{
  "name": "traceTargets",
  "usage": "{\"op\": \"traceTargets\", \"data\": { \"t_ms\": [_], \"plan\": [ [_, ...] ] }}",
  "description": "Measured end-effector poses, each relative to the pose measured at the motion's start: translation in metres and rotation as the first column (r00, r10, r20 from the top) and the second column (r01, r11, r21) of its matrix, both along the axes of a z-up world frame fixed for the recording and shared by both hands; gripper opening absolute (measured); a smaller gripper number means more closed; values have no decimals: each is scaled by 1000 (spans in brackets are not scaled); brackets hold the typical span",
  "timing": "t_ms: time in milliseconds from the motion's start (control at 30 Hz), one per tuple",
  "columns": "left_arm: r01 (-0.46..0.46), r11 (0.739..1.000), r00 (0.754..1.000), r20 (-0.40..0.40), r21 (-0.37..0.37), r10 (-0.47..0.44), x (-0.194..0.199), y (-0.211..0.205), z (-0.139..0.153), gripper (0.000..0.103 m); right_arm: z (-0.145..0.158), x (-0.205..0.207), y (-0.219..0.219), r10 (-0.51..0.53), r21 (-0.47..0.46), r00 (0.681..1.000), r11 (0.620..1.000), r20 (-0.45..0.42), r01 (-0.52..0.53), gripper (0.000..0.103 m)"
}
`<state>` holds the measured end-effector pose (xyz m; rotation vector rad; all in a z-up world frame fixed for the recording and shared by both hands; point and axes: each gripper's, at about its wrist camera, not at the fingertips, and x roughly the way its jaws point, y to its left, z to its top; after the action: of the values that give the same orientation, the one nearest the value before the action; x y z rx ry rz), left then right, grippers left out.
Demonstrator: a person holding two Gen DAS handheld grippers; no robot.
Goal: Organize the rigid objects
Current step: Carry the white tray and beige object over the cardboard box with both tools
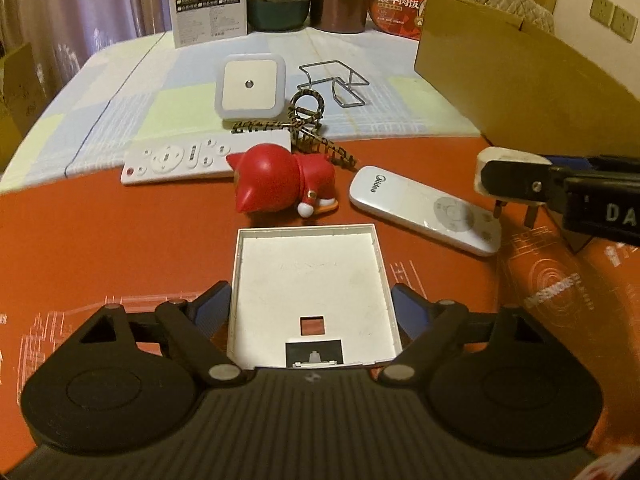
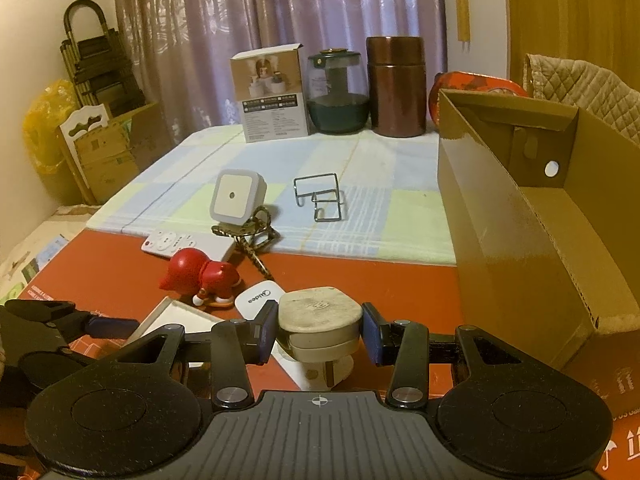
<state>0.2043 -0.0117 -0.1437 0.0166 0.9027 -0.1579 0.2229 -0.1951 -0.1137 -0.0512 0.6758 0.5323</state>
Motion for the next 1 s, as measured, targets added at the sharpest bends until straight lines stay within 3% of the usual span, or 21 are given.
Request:
{"op": "traceTargets", "data": {
  "t_ms": [433, 733, 1000],
  "plan": [
    [-16, 999, 999, 47, -29, 18, -28, 1, 39, 83, 20, -37, -12, -28, -23, 1000, 999, 6, 28, 40],
    [10, 998, 989, 145, -56, -1, -52, -24, 103, 83, 71, -73, -39, -69, 4, 995, 998, 71, 69, 40],
    [104, 991, 976, 201, -86, -85, -53, -79, 145, 83, 118, -81, -94, -157, 22, 979, 988, 127, 156, 40]
  ]
}}
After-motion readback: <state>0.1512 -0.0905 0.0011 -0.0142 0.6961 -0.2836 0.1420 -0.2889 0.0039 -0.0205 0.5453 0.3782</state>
